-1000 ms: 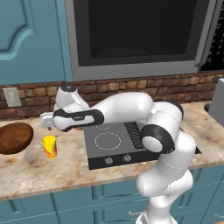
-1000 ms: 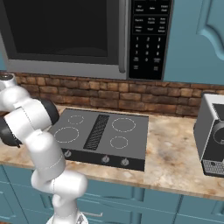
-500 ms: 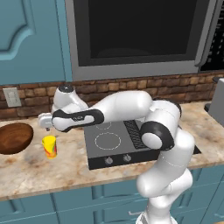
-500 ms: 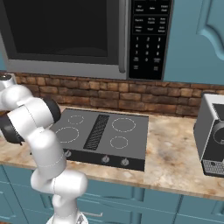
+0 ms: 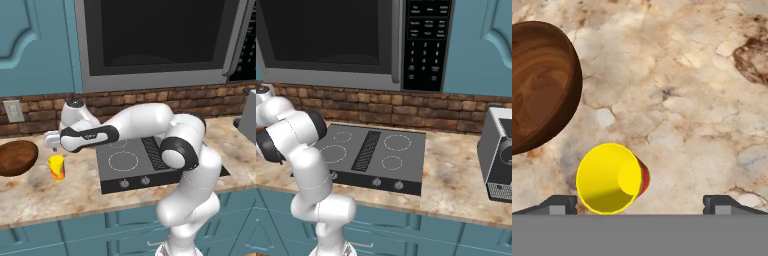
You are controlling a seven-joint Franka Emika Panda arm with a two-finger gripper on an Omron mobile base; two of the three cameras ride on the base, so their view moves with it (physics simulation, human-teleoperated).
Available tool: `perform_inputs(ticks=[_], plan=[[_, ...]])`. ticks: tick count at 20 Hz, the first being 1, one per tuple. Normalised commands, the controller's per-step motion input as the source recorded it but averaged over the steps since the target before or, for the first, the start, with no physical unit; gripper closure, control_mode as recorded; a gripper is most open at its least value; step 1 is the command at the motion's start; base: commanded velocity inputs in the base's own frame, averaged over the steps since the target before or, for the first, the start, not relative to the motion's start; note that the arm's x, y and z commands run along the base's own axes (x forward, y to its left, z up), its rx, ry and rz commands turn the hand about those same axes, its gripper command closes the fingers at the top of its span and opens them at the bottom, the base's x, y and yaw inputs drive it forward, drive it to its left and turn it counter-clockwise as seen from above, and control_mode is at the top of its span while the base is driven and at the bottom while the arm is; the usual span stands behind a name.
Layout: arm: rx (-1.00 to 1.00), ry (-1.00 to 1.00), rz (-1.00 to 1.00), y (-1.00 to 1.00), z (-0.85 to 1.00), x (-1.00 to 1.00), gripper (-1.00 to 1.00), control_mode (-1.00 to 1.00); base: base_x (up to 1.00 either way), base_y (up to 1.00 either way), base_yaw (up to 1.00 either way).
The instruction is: Pick the cup and bowl from the counter and place them on the counter next to the sink.
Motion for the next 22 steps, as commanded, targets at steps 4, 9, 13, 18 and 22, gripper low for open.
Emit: perform_inputs(ticks=[4, 9, 13, 18, 22], plan=[[0.00, 0.00, 0.00, 0.00, -0.15, 0.00, -1.00, -1.00, 0.00, 0.00, 0.00], [0.00, 0.00, 0.00, 0.01, -0.17, 0.00, -1.00, -1.00, 0.00, 0.00, 0.00], [0.00, 0.00, 0.00, 0.02, -0.17, 0.03, -1.00, -1.00, 0.00, 0.00, 0.00], [0.00, 0.00, 0.00, 0.03, -0.12, 0.04, -1.00, -1.00, 0.00, 0.00, 0.00], [0.00, 0.00, 0.00, 0.04, -0.12, 0.02, -1.00, -1.00, 0.00, 0.00, 0.00]])
